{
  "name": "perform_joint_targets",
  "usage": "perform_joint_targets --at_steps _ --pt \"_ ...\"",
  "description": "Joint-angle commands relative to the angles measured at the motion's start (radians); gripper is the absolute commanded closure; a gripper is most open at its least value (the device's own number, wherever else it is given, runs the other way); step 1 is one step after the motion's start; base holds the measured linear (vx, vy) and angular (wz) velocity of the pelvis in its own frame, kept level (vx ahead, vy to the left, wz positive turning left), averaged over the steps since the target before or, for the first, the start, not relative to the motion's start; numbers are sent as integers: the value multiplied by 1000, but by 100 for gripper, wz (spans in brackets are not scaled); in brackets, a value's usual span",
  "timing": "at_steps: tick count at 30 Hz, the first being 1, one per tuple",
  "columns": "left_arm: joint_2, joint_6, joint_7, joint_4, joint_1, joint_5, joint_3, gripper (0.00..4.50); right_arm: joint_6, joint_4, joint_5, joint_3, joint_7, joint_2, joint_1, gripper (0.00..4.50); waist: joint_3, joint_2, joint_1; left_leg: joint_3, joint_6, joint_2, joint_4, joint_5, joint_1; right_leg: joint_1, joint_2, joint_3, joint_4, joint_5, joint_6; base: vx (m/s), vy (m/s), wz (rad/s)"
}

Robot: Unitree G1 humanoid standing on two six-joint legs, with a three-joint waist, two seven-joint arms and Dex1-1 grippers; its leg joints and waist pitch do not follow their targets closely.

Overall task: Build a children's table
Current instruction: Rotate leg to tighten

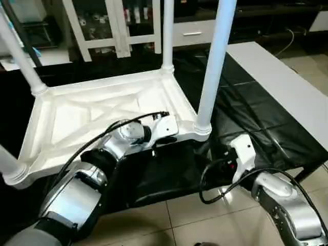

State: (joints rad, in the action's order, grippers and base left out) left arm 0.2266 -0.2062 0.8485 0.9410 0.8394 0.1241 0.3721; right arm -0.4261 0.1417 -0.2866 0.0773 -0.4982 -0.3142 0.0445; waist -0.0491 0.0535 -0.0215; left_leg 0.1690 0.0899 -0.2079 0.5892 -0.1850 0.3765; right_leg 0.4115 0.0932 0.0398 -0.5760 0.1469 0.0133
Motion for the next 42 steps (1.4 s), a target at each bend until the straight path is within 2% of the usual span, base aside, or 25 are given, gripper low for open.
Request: perform_joint_targets --at_steps 1,2,4,5,7,9,10,11,12,13,14,15,16,18,21,25,28,29,30,31,32,36,37,38,42 --pt "24 72 45 -190 -65 -120 -80 350 -7 37 -20 -35 44 26 -4 77 74 -14 7 4 -75 -6 -71 -224 3 -59 29 -16 57 204 -255 0 0 0" --pt "37 100 41 -278 -104 -168 -115 348 -7 47 -32 -44 63 47 -6 77 77 -20 7 4 -92 -10 -67 -186 3 -59 28 -16 45 147 -276 0 0 0" --pt "50 126 14 -364 -145 -207 -152 339 -9 59 -41 -49 76 61 -7 77 83 -17 10 7 -121 -11 -60 -128 1 -58 27 -17 35 74 -295 0 0 0" --pt "60 191 -38 -484 -207 -263 -215 312 2 71 -34 -43 89 70 -7 77 80 -18 8 10 -139 -8 -58 -113 -1 -51 19 -15 38 55 -296 0 0 0" --pt "63 219 -62 -533 -241 -289 -249 309 1 79 -28 -38 99 77 -9 77 75 -13 9 13 -138 -10 -60 -130 -3 -51 19 -14 38 71 -297 0 0 0" --pt "71 338 -125 -663 -354 -360 -345 309 -6 87 -25 -37 124 99 -6 77 67 -13 8 14 -108 -10 -67 -198 -5 -46 18 -14 47 177 -272 0 0 0" --pt "90 413 -150 -740 -442 -379 -395 309 -9 93 -22 -32 134 112 -5 77 69 -22 7 14 -97 -12 -66 -209 -6 -48 20 -15 44 193 -265 0 0 0" --pt "90 413 -150 -740 -442 -379 -395 309 -9 93 -22 -32 134 112 -5 77 59 -17 3 12 -83 -11 -75 -240 0 -46 19 -14 51 266 -237 0 0 0" --pt "119 462 -147 -780 -500 -359 -410 309 -6 92 -17 -23 133 117 -6 77 62 -16 3 11 -61 -11 -74 -289 -10 -38 17 -14 57 352 -194 0 0 0" --pt "146 516 -135 -833 -557 -332 -421 309 -2 89 -12 -15 129 120 -7 77 62 -24 2 11 -55 -9 -73 -288 -10 -36 17 -16 62 363 -179 0 0 0" --pt "161 549 -127 -865 -589 -320 -429 309 3 79 -9 -12 126 120 -6 77 63 -13 4 8 -40 -14 -77 -281 -14 -33 17 -19 57 336 -170 0 0 0" --pt "212 642 -101 -980 -677 -343 -435 309 5 60 -6 -9 122 124 -1 77 58 -50 -1 11 -35 -15 -81 -299 -7 -32 13 -18 61 348 -160 0 0 0" --pt "240 645 -68 -1011 -698 -363 -426 309 2 58 -10 -6 116 125 4 77 61 -34 9 5 -30 -15 -81 -297 -10 -34 19 -19 52 352 -160 0 0 0" --pt "316 671 -16 -1059 -737 -404 -415 309 -6 59 -20 6 100 122 14 77 54 -23 15 6 -12 -15 -87 -348 -22 -17 14 -21 62 396 -149 0 0 0" --pt "403 666 33 -1062 -771 -400 -424 309 -8 57 -27 18 82 118 19 77 47 -36 26 5 25 -11 -93 -438 -30 -8 5 -22 68 406 -115 0 0 0" --pt "543 755 55 -1037 -838 -356 -509 309 -12 51 -12 32 71 109 14 77 47 -34 23 0 33 -6 -98 -418 -15 -18 9 -24 59 398 -100 0 0 0" --pt "577 739 -12 -947 -823 -276 -516 309 -14 53 -16 32 67 109 11 77 49 -38 21 -2 33 -3 -94 -446 -23 -14 10 -24 68 431 -86 0 0 0" --pt "584 735 -36 -923 -815 -263 -512 309 -13 53 -16 34 66 108 11 77 49 -37 22 -2 33 -4 -94 -448 -25 -13 11 -24 69 435 -86 0 0 0" --pt "587 732 -63 -897 -804 -249 -508 309 -13 53 -14 37 69 108 11 77 50 -28 25 -2 33 -3 -94 -452 -28 -12 11 -25 68 435 -87 0 0 0" --pt "589 729 -82 -878 -797 -239 -506 309 -13 53 -13 38 70 109 10 77 49 -33 25 -2 33 -4 -94 -459 -29 -11 11 -25 71 438 -92 0 0 0" --pt "588 727 -94 -863 -793 -238 -506 309 -13 57 -13 41 71 110 8 77 50 -19 28 -4 38 -4 -94 -457 -31 -12 12 -25 68 422 -98 0 0 0" --pt "583 726 -113 -851 -792 -248 -511 309 -15 81 -15 49 66 106 -14 77 52 -24 26 -5 39 -5 -95 -456 -26 -19 12 -23 64 378 -124 0 0 0" --pt "585 726 -111 -853 -793 -247 -509 309 -15 83 -14 50 65 105 -16 77 52 -17 27 -6 40 -5 -95 -458 -28 -19 13 -24 64 375 -127 0 0 0" --pt "581 739 -108 -865 -796 -256 -517 309 -15 87 -17 49 66 104 -21 77 53 -19 26 -5 39 -6 -94 -457 -28 -19 12 -24 63 369 -132 0 0 0" --pt "506 669 -124 -941 -802 -316 -601 309 -7 113 -29 31 77 108 -46 77 53 -20 29 -2 36 -8 -93 -436 -26 -23 15 -25 62 332 -152 0 0 0"
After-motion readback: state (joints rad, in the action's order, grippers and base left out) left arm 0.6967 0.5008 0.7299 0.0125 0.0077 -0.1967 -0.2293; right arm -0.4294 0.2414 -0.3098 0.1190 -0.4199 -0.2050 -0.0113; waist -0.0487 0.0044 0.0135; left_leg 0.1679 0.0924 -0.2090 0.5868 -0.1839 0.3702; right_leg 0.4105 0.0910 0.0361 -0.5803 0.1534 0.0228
